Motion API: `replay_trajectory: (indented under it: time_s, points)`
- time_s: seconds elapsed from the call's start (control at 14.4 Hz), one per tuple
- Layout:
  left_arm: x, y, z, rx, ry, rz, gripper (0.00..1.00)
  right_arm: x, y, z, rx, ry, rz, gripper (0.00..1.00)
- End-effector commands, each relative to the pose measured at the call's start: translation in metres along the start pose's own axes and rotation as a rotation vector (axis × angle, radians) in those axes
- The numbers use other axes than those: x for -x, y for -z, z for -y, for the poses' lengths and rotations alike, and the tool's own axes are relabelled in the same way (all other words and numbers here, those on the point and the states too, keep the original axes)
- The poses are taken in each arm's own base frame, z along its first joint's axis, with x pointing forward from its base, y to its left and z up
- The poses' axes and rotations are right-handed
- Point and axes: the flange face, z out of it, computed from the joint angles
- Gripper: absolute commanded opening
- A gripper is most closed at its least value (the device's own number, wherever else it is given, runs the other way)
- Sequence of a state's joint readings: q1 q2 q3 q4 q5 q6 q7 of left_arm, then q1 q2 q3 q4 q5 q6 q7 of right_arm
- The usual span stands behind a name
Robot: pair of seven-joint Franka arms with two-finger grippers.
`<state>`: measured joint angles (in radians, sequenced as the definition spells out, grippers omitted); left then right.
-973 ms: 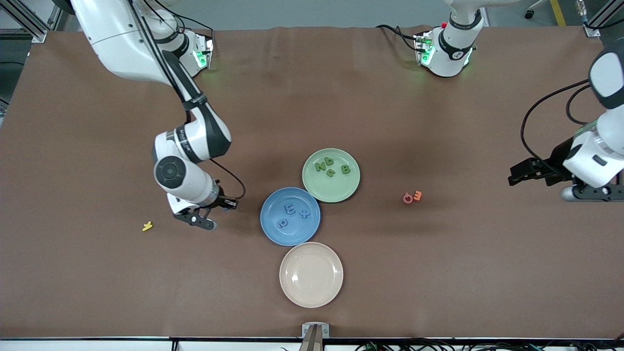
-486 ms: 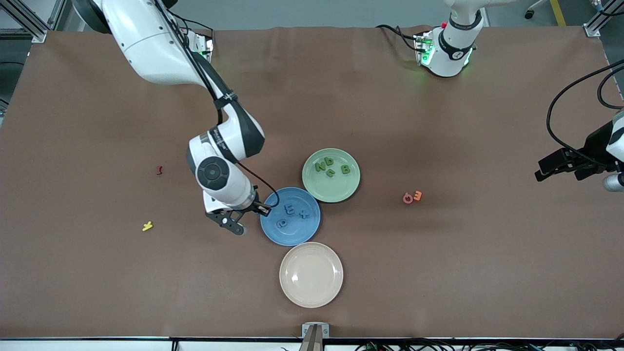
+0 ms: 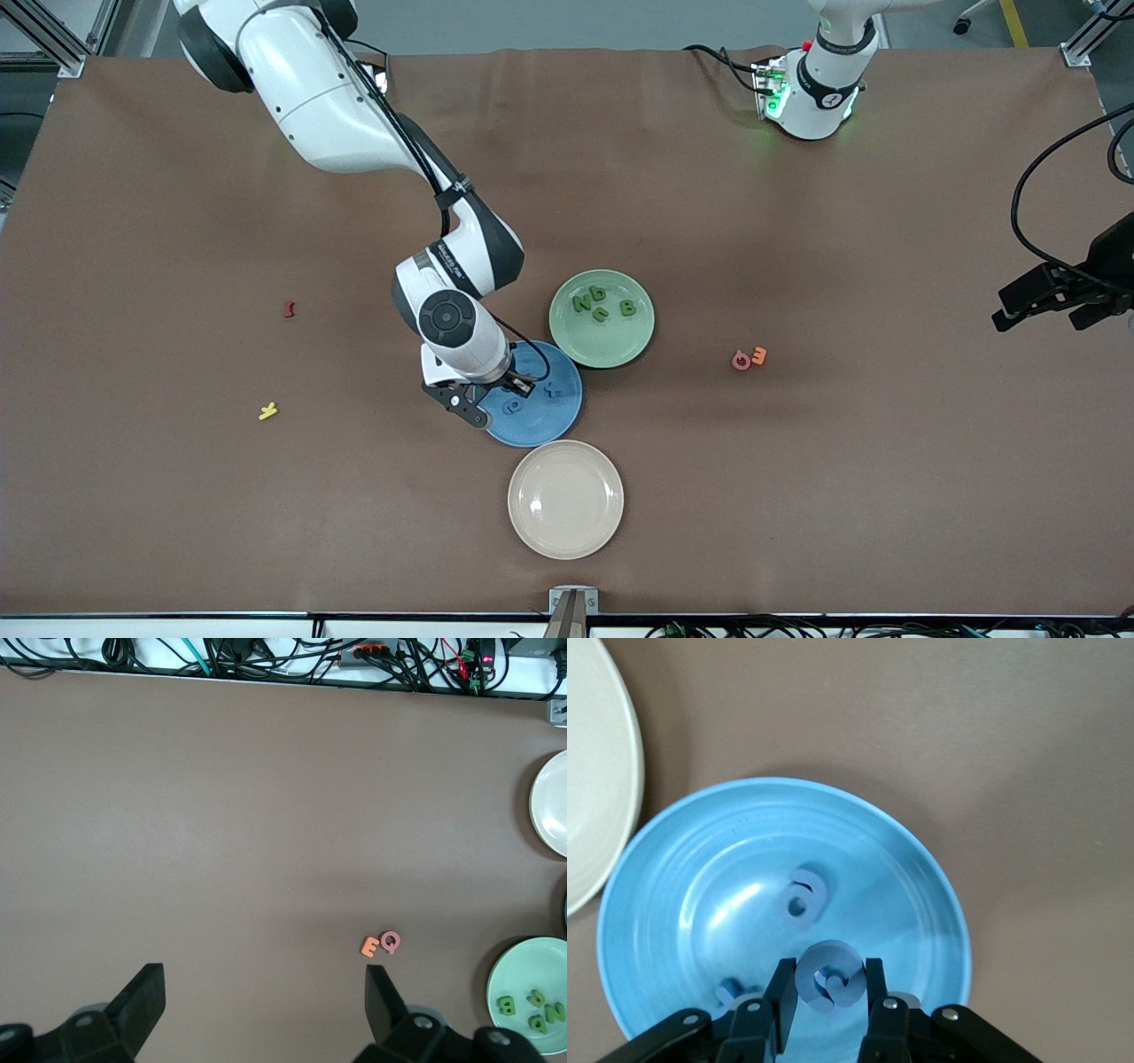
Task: Sort letters by color into matching plates
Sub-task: 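Carry the blue c over the blue plate with the right gripper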
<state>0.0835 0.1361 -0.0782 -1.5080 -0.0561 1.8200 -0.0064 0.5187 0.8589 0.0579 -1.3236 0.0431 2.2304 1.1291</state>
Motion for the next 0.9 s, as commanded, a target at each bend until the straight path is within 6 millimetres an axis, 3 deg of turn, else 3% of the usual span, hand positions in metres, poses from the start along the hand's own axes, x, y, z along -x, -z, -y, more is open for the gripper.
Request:
replay_trajectory:
  time_s: [0.0,0.28,0.49,0.76,0.83]
  points:
    - [-0.005,-0.001,-0.001,-0.016,-0.018,0.006,0.99,-0.011,-0.008,0.01,-0.041,-0.02,-0.021,0.0]
    - [-0.006,-0.005,0.0,-0.016,-0.017,0.009,0.99,-0.022,-0.004,0.012,-0.078,-0.022,-0.042,0.0]
    - [-0.006,0.012,0.002,-0.017,-0.016,-0.02,0.99,-0.028,-0.002,0.016,-0.099,-0.023,-0.051,0.0]
    - [0.015,0.021,-0.001,-0.022,-0.005,0.045,0.99,-0.024,-0.005,0.02,-0.127,-0.025,-0.063,0.03]
    - [0.028,0.021,-0.001,-0.026,-0.014,0.055,0.99,-0.023,-0.004,0.021,-0.131,-0.027,-0.063,0.24]
